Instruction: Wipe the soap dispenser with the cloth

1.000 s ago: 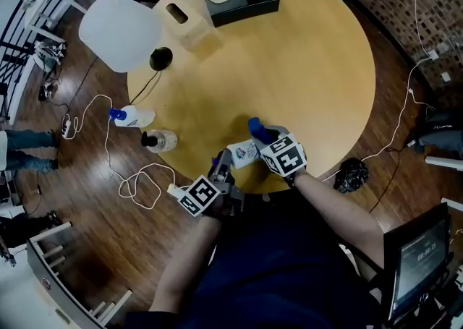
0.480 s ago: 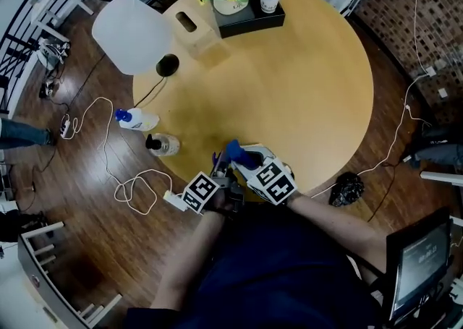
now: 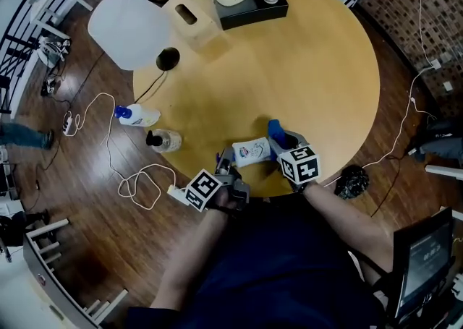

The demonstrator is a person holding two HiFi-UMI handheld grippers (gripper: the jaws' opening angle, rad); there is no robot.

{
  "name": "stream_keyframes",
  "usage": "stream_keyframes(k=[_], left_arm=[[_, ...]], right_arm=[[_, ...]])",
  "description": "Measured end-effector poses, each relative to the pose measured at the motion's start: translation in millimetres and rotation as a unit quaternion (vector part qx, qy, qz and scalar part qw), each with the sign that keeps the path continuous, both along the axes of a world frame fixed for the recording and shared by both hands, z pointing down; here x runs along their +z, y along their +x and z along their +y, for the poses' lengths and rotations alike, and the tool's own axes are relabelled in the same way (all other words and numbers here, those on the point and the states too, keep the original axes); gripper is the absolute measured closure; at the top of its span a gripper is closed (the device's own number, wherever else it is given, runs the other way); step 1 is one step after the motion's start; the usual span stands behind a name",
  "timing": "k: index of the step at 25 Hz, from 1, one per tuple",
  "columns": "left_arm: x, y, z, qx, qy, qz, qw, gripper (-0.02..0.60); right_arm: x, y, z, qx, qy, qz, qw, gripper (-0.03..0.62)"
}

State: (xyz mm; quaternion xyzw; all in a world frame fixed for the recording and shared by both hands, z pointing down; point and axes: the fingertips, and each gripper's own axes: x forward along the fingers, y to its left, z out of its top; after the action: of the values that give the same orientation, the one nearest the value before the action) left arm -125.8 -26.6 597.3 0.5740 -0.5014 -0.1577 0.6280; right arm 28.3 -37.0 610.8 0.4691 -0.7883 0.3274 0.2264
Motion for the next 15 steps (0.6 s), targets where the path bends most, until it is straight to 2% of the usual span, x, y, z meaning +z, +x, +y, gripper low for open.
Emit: stream_keyframes(k=[2,3,6,8,10,13,15], left_arm=[[0.5,0.2,-1.3,0.001,-0.002,0.002,1.0,0.44],[0.9,0.2,-2.3,0.001,-0.003,0.003,1.0,0.44],[2.5,-1.4,-3.4,-0.004,-0.007,0.007,0.9999,0.44],[2.8,-1.7,-2.6,-0.007,-0.008,0.011,0.9999,0.44],[2.2,-1.6,-1.2,-0.008,-0.009,0.014,0.9998,0.44],[4.2,-2.1,1.8,-0.011,-0.015,0.021,0.9996,0.44],[5.6,-2.5,3.5,-0.013,-0.016,0.026,0.9994,0.44]], right_arm=[[-14.9,0.8,-0.5,0.01,0.015,-0.019,1.0,0.493],[-26.1,-7.9,1.6,0.0,0.029,-0.03,0.999,0.493],[-57.1,-60.3,20.0,-0.086,0.078,-0.046,0.992,0.493],[-69.7,-98.1,36.5,-0.156,0.104,-0.04,0.981,0.493],[-67.3,-119.9,48.9,-0.207,0.117,-0.021,0.971,0.493],[-56.1,-123.6,57.5,-0.244,0.134,0.011,0.96,0.494],[-51.1,-115.6,59.6,-0.244,0.138,0.02,0.96,0.494]])
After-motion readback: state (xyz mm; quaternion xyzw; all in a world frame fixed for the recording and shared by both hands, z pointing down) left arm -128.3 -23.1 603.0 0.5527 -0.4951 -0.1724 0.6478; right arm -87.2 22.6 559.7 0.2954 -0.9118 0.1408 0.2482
